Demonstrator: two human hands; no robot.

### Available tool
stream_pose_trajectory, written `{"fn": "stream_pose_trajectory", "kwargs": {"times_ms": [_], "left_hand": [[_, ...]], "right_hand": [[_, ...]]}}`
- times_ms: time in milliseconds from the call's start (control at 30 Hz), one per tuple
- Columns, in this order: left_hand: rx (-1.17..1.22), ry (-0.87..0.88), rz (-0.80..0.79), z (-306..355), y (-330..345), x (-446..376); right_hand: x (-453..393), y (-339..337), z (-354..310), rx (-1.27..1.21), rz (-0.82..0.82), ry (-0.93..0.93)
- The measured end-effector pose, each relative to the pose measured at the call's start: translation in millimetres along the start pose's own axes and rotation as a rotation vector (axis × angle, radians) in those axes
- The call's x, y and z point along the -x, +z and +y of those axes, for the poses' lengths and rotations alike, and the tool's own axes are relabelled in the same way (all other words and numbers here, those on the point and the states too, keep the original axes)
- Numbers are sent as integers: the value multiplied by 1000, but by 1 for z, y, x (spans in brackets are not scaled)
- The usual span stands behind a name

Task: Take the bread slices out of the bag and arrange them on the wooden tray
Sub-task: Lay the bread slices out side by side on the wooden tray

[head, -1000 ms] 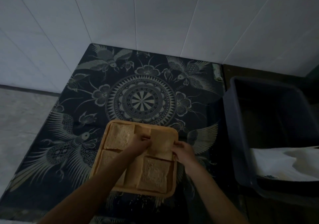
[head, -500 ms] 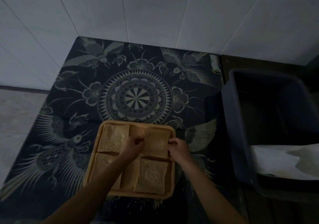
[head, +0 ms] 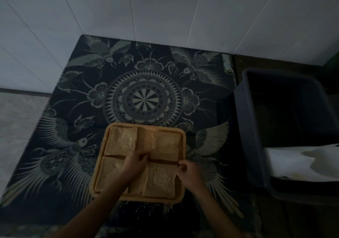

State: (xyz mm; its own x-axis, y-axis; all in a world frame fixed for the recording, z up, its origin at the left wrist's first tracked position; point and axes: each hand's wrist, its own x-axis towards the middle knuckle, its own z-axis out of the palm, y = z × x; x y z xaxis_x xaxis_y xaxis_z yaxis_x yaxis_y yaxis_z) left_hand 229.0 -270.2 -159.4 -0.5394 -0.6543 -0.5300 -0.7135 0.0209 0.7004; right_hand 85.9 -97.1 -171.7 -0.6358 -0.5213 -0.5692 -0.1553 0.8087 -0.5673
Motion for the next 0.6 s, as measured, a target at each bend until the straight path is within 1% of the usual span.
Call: {"fn": "stream_pose_trajectory", "kwargs": {"times_ms": [100,300,600], "left_hand": [[-11,1,12,-3,2,4],[-20,-16,25,-6,6,6],[-7,-19,-17,-10,6,6]], "right_hand": [[2,1,-4,17,26,-7],[3,0,-6,20,18,-4],[7,2,-6,15,5,-29]]}}
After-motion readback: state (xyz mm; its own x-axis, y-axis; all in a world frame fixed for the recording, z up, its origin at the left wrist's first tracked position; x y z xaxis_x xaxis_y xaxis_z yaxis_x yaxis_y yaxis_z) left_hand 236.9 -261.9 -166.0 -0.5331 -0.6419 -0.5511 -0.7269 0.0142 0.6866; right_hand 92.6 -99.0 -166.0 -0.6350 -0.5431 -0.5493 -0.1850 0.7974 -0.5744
